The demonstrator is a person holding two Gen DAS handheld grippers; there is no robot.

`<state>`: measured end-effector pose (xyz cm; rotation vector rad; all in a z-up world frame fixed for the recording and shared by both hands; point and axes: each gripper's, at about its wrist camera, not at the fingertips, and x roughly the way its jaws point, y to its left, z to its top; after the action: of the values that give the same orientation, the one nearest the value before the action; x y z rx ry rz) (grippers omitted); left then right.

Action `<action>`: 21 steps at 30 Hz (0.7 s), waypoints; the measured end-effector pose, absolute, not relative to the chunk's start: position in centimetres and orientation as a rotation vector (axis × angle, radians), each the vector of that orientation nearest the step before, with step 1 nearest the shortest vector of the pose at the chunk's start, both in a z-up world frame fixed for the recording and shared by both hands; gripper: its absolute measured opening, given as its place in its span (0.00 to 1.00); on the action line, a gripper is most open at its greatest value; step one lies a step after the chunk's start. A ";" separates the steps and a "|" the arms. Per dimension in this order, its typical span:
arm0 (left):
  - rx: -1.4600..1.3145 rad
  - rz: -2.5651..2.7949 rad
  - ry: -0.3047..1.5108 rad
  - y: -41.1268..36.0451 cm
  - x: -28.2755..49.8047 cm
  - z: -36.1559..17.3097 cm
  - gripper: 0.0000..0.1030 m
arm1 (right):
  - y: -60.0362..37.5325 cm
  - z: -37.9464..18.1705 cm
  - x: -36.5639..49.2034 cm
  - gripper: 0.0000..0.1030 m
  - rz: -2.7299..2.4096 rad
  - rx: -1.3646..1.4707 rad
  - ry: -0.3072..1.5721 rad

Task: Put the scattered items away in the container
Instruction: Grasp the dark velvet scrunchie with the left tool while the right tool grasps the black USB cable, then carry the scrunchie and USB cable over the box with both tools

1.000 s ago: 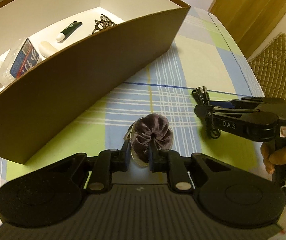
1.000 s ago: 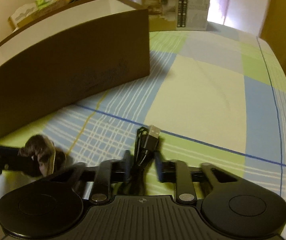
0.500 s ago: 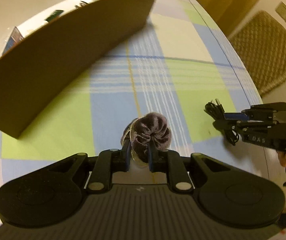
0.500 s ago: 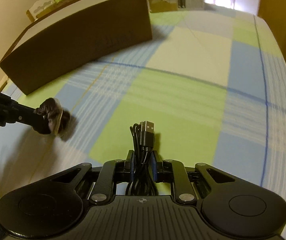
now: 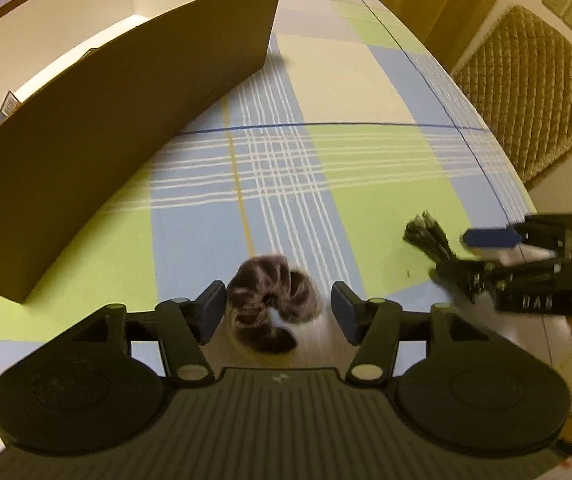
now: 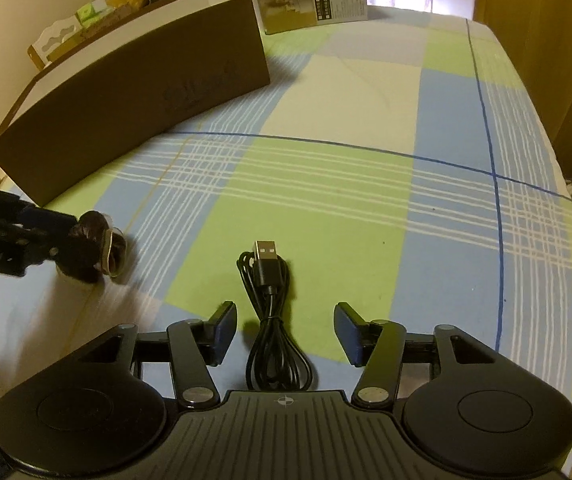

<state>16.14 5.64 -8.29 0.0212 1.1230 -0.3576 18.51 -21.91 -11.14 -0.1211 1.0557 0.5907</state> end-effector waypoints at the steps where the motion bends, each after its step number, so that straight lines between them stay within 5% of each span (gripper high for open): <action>1: 0.027 -0.353 1.119 5.3 16.3 -8.4 0.51 | -21.9 -11.1 18.5 0.50 0.590 -0.123 1.055; 11: 0.080 -0.313 1.108 6.0 15.8 -9.4 0.23 | -20.9 -11.2 18.5 0.50 0.604 -0.174 1.022; 21: 0.054 -0.266 1.104 8.2 15.6 -8.8 0.16 | -18.8 -11.9 19.0 0.50 0.638 -0.278 0.989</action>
<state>15.58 8.20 -8.82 0.0541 1.1036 -0.2658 18.99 -18.76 -11.93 -0.2783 0.9890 0.6381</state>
